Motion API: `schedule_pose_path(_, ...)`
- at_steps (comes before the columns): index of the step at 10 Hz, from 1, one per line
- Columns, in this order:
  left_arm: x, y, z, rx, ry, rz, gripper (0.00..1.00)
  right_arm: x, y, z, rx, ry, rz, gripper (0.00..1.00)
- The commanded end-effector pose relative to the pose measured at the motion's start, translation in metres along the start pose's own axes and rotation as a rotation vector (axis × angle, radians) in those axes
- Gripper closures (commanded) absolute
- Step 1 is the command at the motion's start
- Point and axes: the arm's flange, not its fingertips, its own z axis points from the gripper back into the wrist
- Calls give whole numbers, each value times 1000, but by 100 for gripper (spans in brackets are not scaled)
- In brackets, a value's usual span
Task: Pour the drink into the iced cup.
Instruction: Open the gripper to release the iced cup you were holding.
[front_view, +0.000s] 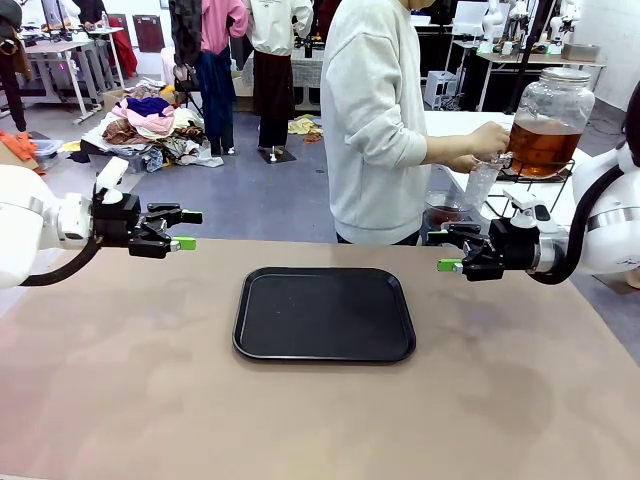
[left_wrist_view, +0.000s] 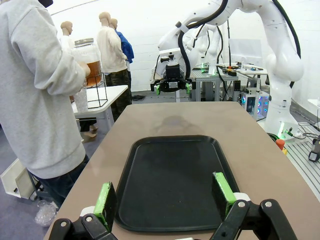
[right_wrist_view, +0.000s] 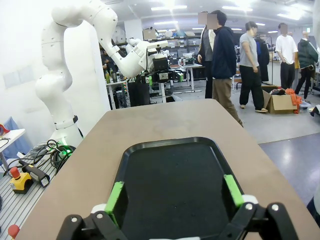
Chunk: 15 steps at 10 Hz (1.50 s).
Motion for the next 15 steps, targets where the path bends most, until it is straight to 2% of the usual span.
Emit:
schedule_pose_path(1,2,0,-1,7,-7,-2,0,2,-2,-2,-5,4,3,0)
schedule_pose_path(15,2,0,-1,7,-7,-2,0,2,-2,-2,-5,4,3,0)
